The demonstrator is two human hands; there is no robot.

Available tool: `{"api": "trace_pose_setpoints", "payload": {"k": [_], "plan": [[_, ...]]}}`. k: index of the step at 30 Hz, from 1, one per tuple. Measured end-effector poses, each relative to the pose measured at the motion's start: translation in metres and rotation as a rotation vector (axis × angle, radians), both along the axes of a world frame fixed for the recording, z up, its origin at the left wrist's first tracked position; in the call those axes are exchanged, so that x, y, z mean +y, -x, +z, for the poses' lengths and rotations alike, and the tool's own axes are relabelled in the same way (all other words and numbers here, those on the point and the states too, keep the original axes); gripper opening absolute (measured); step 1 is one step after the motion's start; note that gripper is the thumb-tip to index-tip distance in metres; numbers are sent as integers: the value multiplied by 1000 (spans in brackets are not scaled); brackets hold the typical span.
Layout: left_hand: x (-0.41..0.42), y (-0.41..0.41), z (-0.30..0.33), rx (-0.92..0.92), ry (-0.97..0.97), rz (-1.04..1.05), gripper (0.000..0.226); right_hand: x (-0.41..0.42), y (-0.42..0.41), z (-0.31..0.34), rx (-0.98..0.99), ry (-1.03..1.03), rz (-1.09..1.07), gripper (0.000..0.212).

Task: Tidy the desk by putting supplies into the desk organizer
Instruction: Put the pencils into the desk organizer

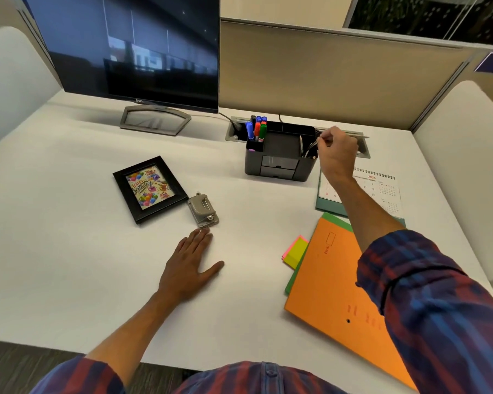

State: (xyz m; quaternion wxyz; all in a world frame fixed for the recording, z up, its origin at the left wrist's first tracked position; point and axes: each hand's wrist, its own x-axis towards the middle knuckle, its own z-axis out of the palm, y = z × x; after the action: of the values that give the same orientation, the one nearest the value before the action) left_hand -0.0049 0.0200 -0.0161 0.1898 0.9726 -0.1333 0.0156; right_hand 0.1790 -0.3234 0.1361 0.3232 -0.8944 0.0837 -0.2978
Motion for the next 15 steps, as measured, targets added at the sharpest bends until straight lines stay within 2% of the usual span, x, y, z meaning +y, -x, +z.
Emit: {"api": "trace_pose_setpoints", "payload": {"k": [8, 15], "plan": [[0, 0, 0, 0, 12, 13, 77, 2, -2, -17, 200, 88, 44, 17], [0, 0, 1, -3, 10, 10, 76, 23, 12, -23, 81, 97, 81, 18]]}}
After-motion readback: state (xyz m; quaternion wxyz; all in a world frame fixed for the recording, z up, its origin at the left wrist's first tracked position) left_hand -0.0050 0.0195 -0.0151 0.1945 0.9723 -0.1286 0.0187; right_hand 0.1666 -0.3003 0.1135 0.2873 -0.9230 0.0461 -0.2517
